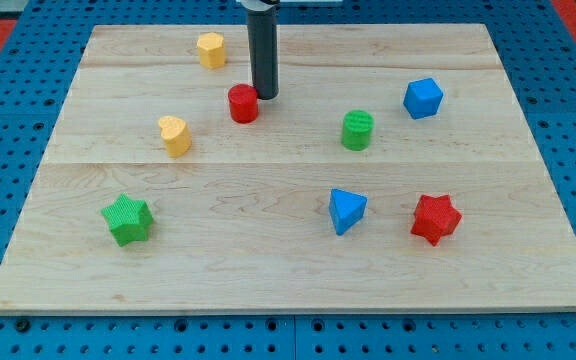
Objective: Move the red circle in between the green star and blue triangle
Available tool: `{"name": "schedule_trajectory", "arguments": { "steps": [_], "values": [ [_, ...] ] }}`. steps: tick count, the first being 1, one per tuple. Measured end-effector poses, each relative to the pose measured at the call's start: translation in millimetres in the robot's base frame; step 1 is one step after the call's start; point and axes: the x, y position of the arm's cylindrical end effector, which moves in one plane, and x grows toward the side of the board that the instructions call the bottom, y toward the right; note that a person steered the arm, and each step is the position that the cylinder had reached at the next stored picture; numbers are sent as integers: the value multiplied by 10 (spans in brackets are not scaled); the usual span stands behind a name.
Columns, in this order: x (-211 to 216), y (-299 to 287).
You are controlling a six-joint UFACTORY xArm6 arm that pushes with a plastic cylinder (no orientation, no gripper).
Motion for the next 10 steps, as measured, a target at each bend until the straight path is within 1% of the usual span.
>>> {"name": "schedule_trajectory", "arguments": {
  "steps": [2,3,4,5,6,7,8,9,10],
  "values": [
    [-81,30],
    [-221,-268],
    [22,-408],
    [466,-77],
    [479,205],
    [537,209],
    [1080,-250],
    [1174,-76],
    [1407,-343]
  ]
}}
